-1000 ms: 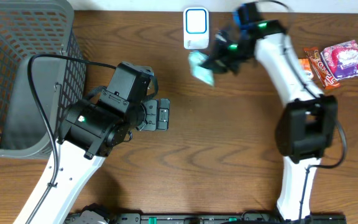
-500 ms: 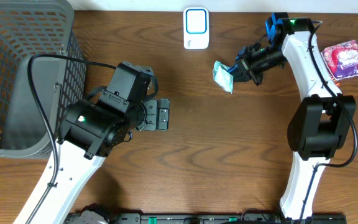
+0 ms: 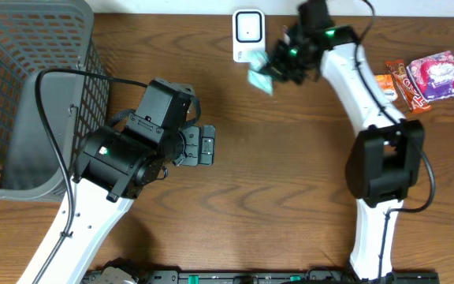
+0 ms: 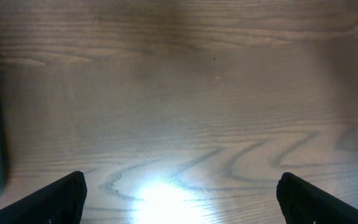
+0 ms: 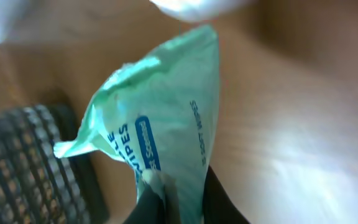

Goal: Scan the item barcode
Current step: 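Lift the green wipes and hold them under the scanner, then carry the green wipes right and release them on the pile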

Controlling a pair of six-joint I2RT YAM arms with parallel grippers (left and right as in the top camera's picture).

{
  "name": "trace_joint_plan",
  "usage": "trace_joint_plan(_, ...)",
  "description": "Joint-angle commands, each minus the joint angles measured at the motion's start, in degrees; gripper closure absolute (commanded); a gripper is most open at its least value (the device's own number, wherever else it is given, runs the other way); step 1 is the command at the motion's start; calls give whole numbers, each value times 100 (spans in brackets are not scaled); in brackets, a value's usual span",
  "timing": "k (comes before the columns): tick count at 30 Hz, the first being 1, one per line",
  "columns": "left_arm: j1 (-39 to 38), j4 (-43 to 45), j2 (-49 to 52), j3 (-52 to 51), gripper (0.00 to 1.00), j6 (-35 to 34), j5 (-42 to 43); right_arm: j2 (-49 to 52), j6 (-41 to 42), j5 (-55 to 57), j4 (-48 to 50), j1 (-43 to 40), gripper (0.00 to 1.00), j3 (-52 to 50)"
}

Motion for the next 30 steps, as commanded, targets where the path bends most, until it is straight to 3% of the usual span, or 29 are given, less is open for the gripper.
trace_joint_plan(1,-20,-22,-13,13,2,-9,-31,-17,-186,1119,809,291,99,31)
trace_joint_plan(6,-20,-22,-13,13,2,-9,-31,48,-879,3602,1867,734,99,31)
trace_joint_plan(9,-20,-22,-13,13,2,-9,-31,162,-1493,4083,2315,887,99,31)
trace_joint_plan(19,-20,-22,-13,13,2,-9,-31,597,-1788,4070,2632,855,99,31)
trace_joint_plan(26,-20,-22,-13,13,2,-9,-31,-122,-1790,4555,2269,385,99,33)
trace_joint_plan(30,-20,-22,-13,13,2,-9,-31,-501,-2911,4651,1550,-326,99,33)
